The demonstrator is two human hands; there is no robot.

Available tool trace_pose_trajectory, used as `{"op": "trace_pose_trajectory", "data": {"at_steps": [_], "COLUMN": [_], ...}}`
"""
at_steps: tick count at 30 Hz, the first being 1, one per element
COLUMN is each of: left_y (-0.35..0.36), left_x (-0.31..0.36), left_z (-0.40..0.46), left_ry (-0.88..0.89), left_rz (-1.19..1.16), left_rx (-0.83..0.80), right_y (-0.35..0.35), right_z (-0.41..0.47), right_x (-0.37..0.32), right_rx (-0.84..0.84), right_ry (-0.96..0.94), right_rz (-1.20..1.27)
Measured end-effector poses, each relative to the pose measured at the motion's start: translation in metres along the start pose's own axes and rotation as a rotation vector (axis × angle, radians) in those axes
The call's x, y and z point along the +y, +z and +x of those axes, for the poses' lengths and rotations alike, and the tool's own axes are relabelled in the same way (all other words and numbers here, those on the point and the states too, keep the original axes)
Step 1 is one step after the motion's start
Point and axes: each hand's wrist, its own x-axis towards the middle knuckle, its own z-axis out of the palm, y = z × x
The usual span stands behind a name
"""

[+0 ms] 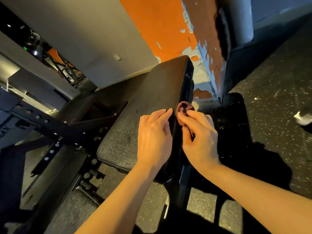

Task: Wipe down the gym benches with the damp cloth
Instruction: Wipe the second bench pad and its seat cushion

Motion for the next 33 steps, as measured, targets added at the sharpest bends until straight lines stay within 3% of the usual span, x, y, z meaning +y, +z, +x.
{"op": "trace_pose_trajectory", "data": {"at_steps": [6, 14, 20, 27, 31, 33], "left_y": [-0.002, -0.001, 0.000, -0.001, -0.002, -0.002], "left_x": [0.002, 0.000, -0.001, -0.002, -0.001, 0.000], "left_z": [-0.002, -0.001, -0.002, -0.001, -0.001, -0.001], "left_ry": [-0.032, -0.043, -0.044, -0.044, -0.052, -0.051], "left_rz": [-0.006, -0.020, -0.045, -0.050, -0.059, -0.069], "left_rx": [-0.020, -0.013, -0.001, -0.010, -0.013, -0.016], "right_y": [0.007, 0.006, 0.015, 0.011, 0.016, 0.014], "right_z": [0.046, 0.015, 0.050, 0.051, 0.054, 0.045], "right_x": [0.009, 0.002, 0.013, 0.000, 0.009, 0.007], "right_rx": [-0.068, -0.042, -0.058, 0.010, -0.022, -0.018], "right_ry": [0.257, 0.149, 0.378, 0.152, 0.431, 0.452], "right_rz": [0.082, 0.096, 0.105, 0.106, 0.161, 0.196]}}
